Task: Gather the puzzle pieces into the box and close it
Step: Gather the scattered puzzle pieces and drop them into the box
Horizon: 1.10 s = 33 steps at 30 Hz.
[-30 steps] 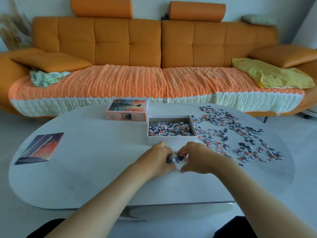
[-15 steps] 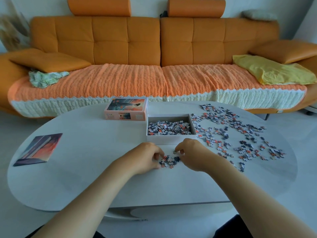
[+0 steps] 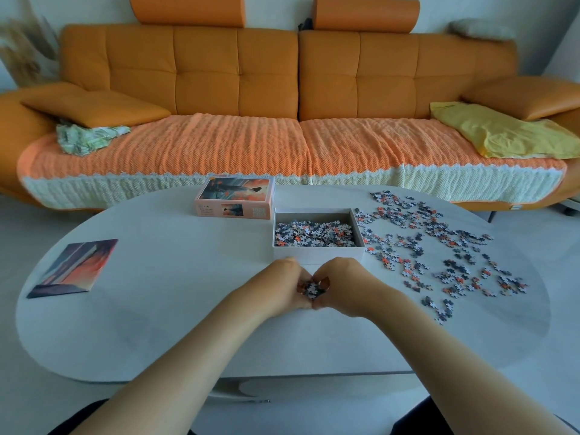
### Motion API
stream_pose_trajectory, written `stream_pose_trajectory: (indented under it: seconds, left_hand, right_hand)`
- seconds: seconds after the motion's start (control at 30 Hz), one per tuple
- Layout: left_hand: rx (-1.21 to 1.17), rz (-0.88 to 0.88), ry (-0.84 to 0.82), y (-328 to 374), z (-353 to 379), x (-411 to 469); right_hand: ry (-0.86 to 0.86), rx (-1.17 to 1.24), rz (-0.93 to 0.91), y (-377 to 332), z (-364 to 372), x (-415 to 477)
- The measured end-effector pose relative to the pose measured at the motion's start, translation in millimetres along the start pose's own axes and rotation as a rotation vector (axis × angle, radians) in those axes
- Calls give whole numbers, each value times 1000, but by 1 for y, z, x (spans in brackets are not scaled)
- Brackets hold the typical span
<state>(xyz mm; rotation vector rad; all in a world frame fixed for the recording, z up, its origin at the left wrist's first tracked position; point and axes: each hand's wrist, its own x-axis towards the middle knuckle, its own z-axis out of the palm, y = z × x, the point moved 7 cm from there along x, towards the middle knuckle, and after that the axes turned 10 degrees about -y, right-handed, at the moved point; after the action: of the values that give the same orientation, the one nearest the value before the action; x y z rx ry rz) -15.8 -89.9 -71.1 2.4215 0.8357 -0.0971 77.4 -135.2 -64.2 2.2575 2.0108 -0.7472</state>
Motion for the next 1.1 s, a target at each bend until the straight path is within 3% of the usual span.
stream_pose_trajectory:
  seconds: [0.5,0.67,0.9,1.1]
  left_hand:
    - [-32,0,61,-6,-8,-7]
    - [-139,5,121,-9,-9,-11]
    - [-288,-11,187,-20,-14,-11]
    - [-430,48,384,-15,-47,-4]
  right_hand:
    - [-56,148,70,6,-2,7]
    - [-50,181,44,6,-1,13]
    - [-62,519,18,6,-3,10]
    - [190,607,-28,9,-42,4]
